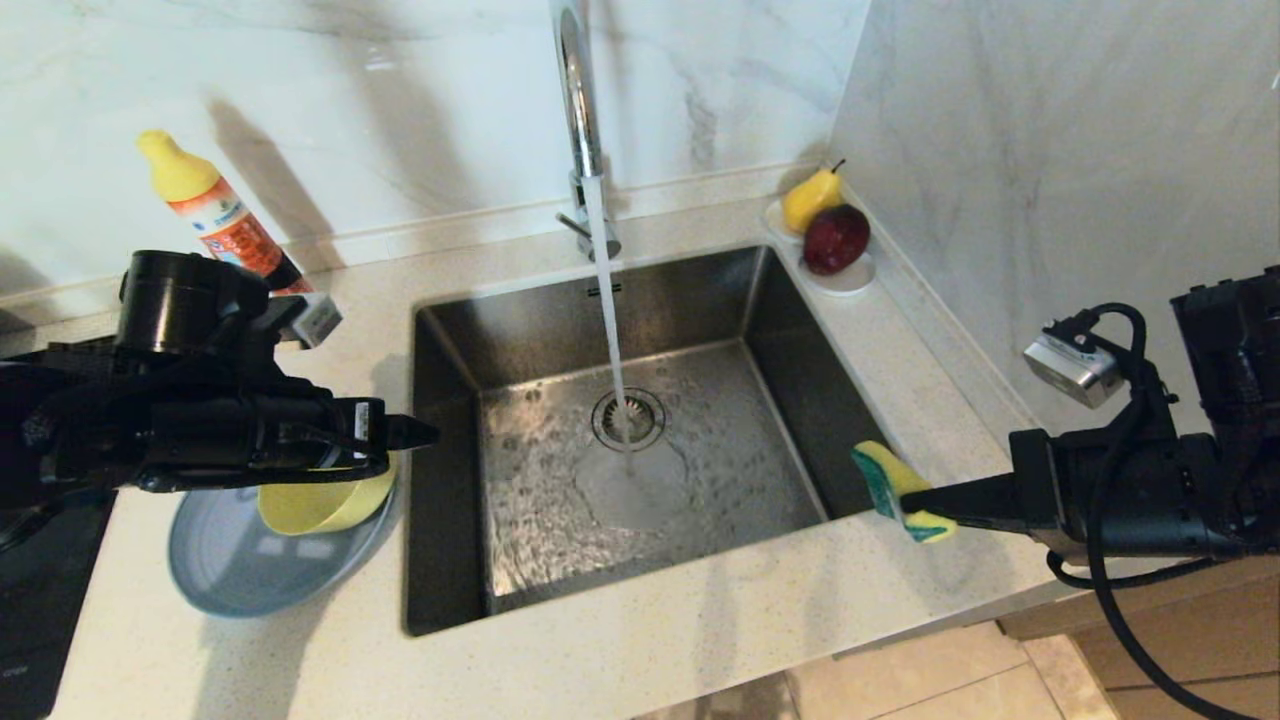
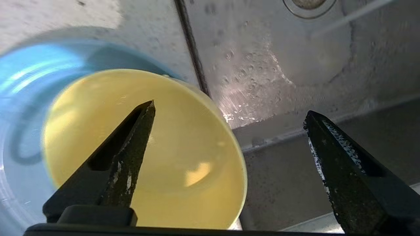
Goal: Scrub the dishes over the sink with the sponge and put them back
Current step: Place the bowl on the table
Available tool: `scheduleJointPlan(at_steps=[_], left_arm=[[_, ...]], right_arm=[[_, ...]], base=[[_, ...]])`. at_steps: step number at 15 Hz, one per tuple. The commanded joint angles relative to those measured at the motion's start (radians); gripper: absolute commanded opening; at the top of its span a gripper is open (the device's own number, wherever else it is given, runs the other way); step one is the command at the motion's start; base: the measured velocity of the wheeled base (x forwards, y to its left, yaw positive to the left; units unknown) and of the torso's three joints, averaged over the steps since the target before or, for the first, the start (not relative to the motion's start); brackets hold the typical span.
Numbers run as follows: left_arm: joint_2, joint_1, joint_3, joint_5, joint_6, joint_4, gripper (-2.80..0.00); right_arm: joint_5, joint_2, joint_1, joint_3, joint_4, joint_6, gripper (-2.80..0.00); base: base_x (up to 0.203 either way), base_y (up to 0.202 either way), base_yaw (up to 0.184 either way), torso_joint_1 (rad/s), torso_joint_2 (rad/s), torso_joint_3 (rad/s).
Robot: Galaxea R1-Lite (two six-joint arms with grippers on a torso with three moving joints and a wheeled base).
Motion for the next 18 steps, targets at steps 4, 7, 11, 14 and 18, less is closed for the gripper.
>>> scheduleJointPlan(at_steps=[4,7,11,14,18], left_arm=[[0.035,-0.002,0.038,0.001,0.000,-0.062,0.00],[0.054,-0.002,0.048,0.003,-0.002,-0.080,0.00],[0.068,-0.002,0.058,0.041,-0.003,-0.118,-2.80],[0.068,-0.002,0.074,0.045,-0.003,-0.144,-2.80],[0.054,-0.001,0.071,0.045,-0.003,-0.144,-2.80]], right_arm=[[0.005,0.007,-0.009,0.000,0.001,0.003,-2.80],[0.006,0.009,-0.017,0.000,0.001,0.003,-2.80],[0.006,0.010,-0.020,0.001,0.001,-0.009,-2.80],[0.006,0.012,-0.020,0.000,0.001,-0.009,-2.80],[0.006,0.013,-0.020,0.000,0.002,-0.009,-2.80]], base=[[0.000,0.000,0.000,0.000,0.00,0.000],[0.000,0.000,0.000,0.000,0.00,0.000],[0.000,0.000,0.000,0.000,0.00,0.000],[0.000,0.000,0.000,0.000,0.00,0.000],[0.000,0.000,0.000,0.000,0.00,0.000]])
